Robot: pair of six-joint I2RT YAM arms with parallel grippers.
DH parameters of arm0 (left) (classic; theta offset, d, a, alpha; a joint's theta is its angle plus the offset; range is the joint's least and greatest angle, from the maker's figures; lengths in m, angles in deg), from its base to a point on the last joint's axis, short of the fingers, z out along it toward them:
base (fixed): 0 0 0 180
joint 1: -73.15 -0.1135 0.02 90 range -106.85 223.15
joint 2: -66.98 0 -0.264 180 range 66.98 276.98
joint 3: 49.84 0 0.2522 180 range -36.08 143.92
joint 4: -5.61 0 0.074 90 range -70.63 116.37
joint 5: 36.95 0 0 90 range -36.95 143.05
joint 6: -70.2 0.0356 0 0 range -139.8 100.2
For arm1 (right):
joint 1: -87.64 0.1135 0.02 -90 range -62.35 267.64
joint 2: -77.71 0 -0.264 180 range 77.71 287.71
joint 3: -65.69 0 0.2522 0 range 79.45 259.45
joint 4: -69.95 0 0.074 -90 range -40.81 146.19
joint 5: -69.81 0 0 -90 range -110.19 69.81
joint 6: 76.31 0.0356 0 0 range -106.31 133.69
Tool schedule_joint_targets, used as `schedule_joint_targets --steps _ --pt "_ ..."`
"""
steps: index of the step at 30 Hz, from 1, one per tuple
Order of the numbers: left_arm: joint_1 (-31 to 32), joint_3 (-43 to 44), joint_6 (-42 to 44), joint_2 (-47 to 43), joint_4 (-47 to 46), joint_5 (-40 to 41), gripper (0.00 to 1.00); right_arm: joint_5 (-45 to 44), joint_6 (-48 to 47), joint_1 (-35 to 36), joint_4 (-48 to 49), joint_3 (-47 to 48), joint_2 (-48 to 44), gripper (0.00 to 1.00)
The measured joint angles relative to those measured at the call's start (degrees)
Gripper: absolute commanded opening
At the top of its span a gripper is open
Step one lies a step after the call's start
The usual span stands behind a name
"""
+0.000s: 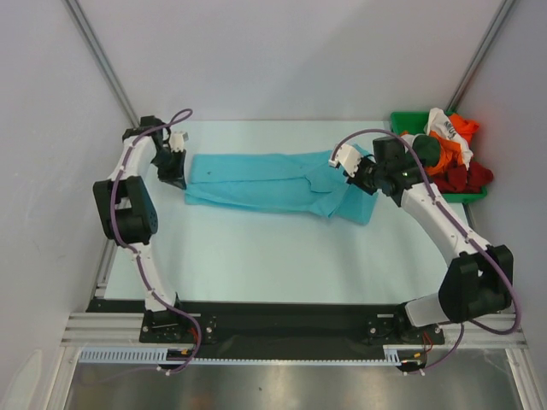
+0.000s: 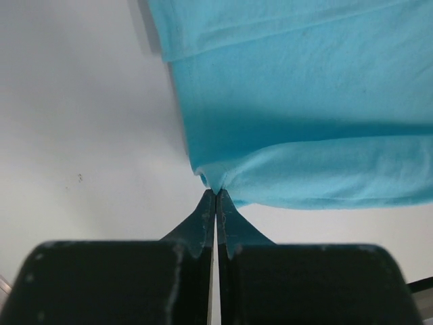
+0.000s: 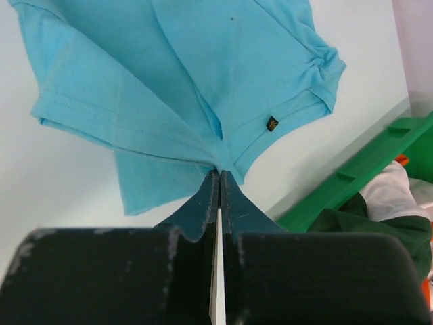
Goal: Fold and stack the t-shirts
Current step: Fold the tshirt
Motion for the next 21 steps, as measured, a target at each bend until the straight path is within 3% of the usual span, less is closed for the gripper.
schedule_joint_targets --steps 11,21 --pt "0.42 11.52 0.09 7.56 1.18 1.05 0.00 0.44 0.79 -2.29 2.10 8.94 10.84 0.00" --pt "1.64 15.82 0.20 11.72 1.95 2.93 0.00 0.87 1.01 -3.63 3.65 19.74 23.28 0.00"
